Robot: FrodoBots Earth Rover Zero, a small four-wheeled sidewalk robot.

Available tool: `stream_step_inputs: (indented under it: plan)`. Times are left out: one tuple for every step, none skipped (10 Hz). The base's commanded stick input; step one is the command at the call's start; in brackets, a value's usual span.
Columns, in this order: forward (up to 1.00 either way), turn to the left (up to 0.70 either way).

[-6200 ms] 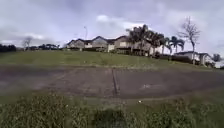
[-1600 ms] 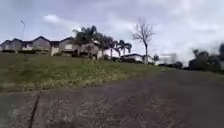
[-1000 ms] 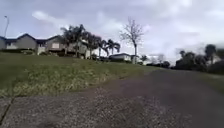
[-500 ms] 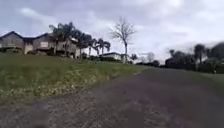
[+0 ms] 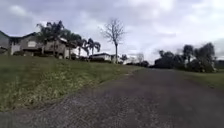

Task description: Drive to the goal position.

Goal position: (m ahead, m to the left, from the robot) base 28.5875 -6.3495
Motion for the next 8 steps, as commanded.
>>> stream_step_inputs:
  plan:
    - [0.7,-0.35]
    - [0.7,-0.35]
    - [0.7,-0.35]
    - [0.7,-0.35]
    - [0.7,-0.35]
    - [0.7,-0.35]
    - [0.7,-0.35]
    - [0.7,-0.35]
